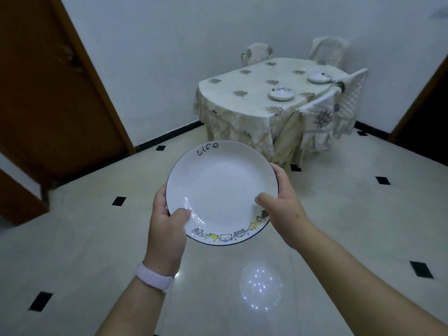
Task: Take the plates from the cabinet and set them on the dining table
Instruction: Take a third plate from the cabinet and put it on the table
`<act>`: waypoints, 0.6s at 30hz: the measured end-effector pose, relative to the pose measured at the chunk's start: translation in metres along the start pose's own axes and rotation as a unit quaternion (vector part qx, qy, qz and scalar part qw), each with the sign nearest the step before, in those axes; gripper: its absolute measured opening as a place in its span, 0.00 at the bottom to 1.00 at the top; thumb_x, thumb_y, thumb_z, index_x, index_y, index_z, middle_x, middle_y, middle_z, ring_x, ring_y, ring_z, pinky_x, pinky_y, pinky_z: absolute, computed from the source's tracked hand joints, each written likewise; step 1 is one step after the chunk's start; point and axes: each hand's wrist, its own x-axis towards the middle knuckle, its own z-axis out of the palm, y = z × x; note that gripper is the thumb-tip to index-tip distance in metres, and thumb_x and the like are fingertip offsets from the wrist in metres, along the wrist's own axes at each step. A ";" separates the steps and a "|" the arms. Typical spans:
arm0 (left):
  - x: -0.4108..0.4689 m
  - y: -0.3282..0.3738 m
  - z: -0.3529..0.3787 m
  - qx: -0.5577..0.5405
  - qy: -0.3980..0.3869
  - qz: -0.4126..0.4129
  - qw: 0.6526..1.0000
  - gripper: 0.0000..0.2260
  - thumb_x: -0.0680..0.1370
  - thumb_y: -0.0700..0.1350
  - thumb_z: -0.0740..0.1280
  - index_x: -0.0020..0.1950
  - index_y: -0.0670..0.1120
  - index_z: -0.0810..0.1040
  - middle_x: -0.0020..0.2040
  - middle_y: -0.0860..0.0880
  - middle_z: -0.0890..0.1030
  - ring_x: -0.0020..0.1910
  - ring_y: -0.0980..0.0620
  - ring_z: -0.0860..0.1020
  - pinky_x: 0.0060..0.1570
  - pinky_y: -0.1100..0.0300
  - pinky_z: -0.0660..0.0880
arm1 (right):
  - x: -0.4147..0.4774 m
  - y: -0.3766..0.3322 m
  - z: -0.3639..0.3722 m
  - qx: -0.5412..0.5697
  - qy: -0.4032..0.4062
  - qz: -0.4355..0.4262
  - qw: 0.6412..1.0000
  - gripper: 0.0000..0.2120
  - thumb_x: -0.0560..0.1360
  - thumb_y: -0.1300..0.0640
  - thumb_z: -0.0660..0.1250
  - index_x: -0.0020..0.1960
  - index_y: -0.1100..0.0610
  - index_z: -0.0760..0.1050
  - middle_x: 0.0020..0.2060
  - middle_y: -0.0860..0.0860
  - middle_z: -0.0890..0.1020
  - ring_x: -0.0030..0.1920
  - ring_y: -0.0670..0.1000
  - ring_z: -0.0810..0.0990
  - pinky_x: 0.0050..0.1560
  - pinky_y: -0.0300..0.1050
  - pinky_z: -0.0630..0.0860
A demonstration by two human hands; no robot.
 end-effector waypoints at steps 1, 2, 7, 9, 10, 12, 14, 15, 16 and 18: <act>0.004 -0.001 0.015 0.002 -0.012 -0.004 1.000 0.25 0.67 0.36 0.62 0.60 0.57 0.76 0.53 0.51 0.84 0.51 0.48 0.82 0.44 0.54 0.77 | 0.003 0.000 -0.015 -0.007 0.013 -0.001 1.000 0.29 0.64 0.59 0.63 0.58 0.32 0.69 0.47 0.39 0.82 0.44 0.46 0.82 0.43 0.47 0.80; 0.009 -0.002 0.030 0.003 -0.027 -0.006 1.000 0.26 0.67 0.36 0.62 0.60 0.58 0.76 0.54 0.50 0.84 0.51 0.47 0.82 0.44 0.53 0.77 | 0.006 -0.001 -0.030 -0.013 0.025 0.000 1.000 0.30 0.63 0.58 0.63 0.62 0.35 0.69 0.48 0.40 0.82 0.45 0.48 0.82 0.45 0.50 0.81; 0.038 -0.010 0.091 0.002 -0.081 -0.011 0.997 0.27 0.67 0.35 0.61 0.60 0.59 0.77 0.54 0.50 0.83 0.52 0.48 0.82 0.45 0.52 0.78 | 0.024 -0.002 -0.084 -0.019 0.077 -0.002 0.997 0.31 0.65 0.59 0.63 0.66 0.40 0.67 0.48 0.40 0.82 0.45 0.45 0.82 0.39 0.43 0.80; 0.052 -0.015 0.107 0.001 -0.092 -0.016 0.996 0.27 0.66 0.35 0.61 0.60 0.58 0.77 0.54 0.49 0.84 0.51 0.47 0.82 0.46 0.52 0.77 | 0.032 0.000 -0.095 -0.018 0.094 0.000 0.995 0.30 0.65 0.59 0.63 0.61 0.32 0.68 0.48 0.39 0.82 0.46 0.45 0.81 0.39 0.42 0.80; 0.060 -0.018 0.115 0.001 -0.097 -0.020 0.995 0.27 0.66 0.35 0.61 0.59 0.59 0.77 0.53 0.49 0.84 0.51 0.47 0.82 0.45 0.51 0.77 | 0.038 0.002 -0.100 -0.017 0.100 0.004 0.995 0.29 0.66 0.59 0.62 0.57 0.29 0.68 0.47 0.38 0.82 0.45 0.45 0.81 0.39 0.42 0.80; 0.075 -0.025 0.128 0.000 -0.104 -0.033 0.994 0.26 0.66 0.35 0.61 0.57 0.60 0.78 0.51 0.50 0.84 0.48 0.46 0.82 0.42 0.51 0.77 | 0.051 0.005 -0.106 -0.024 0.111 0.017 0.993 0.29 0.66 0.60 0.62 0.51 0.24 0.68 0.46 0.36 0.81 0.44 0.42 0.81 0.38 0.39 0.80; 0.095 -0.033 0.139 0.003 -0.108 -0.051 0.993 0.26 0.67 0.35 0.61 0.55 0.63 0.78 0.50 0.52 0.84 0.47 0.45 0.81 0.40 0.48 0.78 | 0.070 0.009 -0.112 -0.033 0.117 0.030 0.992 0.30 0.66 0.60 0.62 0.48 0.21 0.68 0.45 0.33 0.81 0.44 0.39 0.81 0.37 0.35 0.77; 0.106 -0.038 0.144 0.007 -0.111 -0.059 0.992 0.26 0.68 0.34 0.61 0.54 0.64 0.77 0.50 0.54 0.84 0.47 0.45 0.81 0.40 0.46 0.78 | 0.081 0.011 -0.115 -0.035 0.120 0.037 0.991 0.30 0.65 0.60 0.62 0.47 0.21 0.68 0.45 0.33 0.81 0.44 0.39 0.81 0.36 0.34 0.76; 0.118 -0.043 0.149 0.012 -0.115 -0.064 0.991 0.27 0.70 0.33 0.60 0.53 0.65 0.77 0.49 0.55 0.84 0.47 0.45 0.81 0.39 0.47 0.78 | 0.092 0.014 -0.117 -0.038 0.124 0.043 0.991 0.30 0.65 0.60 0.62 0.47 0.21 0.67 0.45 0.32 0.81 0.43 0.38 0.81 0.36 0.33 0.76; 0.147 -0.053 0.157 0.014 -0.120 -0.068 0.990 0.29 0.72 0.31 0.59 0.55 0.66 0.77 0.50 0.56 0.84 0.48 0.47 0.82 0.39 0.50 0.78 | 0.119 0.018 -0.119 -0.050 0.135 0.053 0.988 0.30 0.65 0.59 0.62 0.47 0.20 0.66 0.45 0.31 0.80 0.43 0.38 0.80 0.35 0.33 0.77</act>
